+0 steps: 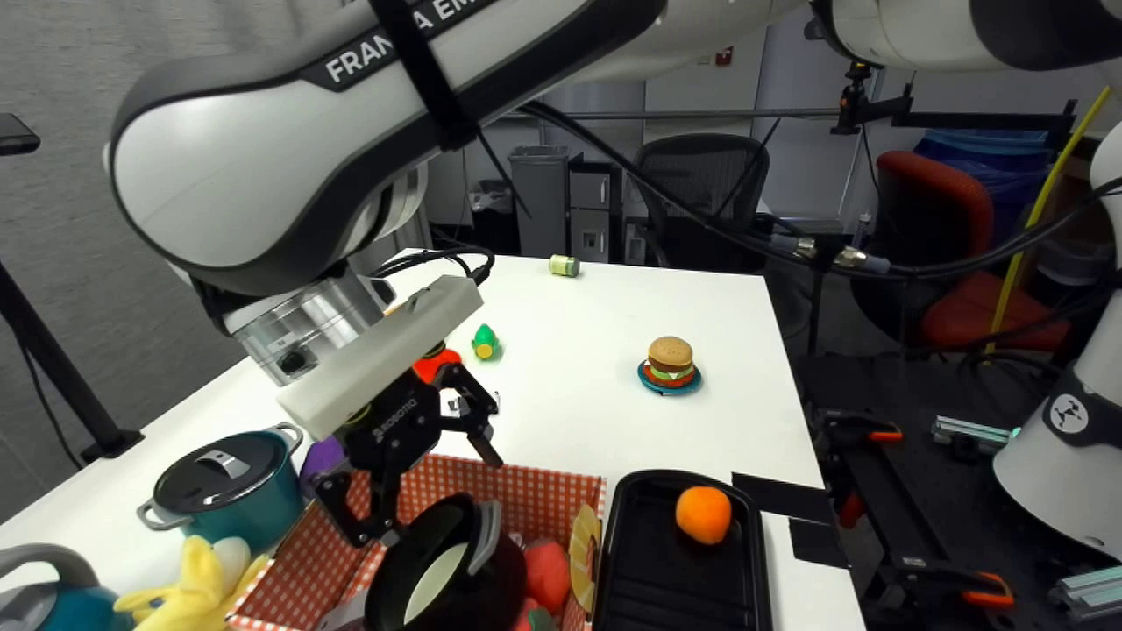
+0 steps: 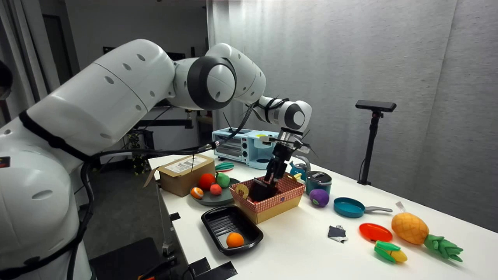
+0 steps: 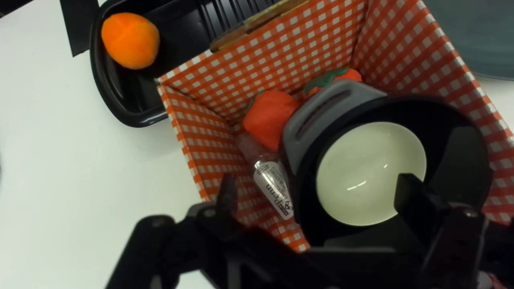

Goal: Remove the pot from the box and pick up the orange plush toy

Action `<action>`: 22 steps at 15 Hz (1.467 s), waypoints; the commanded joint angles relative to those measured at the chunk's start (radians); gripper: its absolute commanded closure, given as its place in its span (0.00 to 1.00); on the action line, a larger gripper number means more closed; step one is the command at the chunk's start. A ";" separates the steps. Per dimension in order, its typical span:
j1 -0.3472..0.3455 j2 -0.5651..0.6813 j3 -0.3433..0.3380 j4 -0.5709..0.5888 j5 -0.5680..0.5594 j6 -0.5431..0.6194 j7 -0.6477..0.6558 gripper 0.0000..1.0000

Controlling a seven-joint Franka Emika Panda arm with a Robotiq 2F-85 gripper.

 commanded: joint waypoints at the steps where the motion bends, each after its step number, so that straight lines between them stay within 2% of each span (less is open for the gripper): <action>1: -0.040 0.035 0.013 0.032 0.059 0.033 -0.030 0.00; 9: -0.096 0.076 0.010 0.038 0.129 0.110 -0.033 0.00; 19: -0.105 0.086 -0.004 0.056 0.123 0.107 -0.024 0.00; 21: -0.110 0.087 -0.005 0.053 0.125 0.105 -0.024 0.06; 22: -0.112 0.084 -0.005 0.048 0.126 0.107 -0.024 0.03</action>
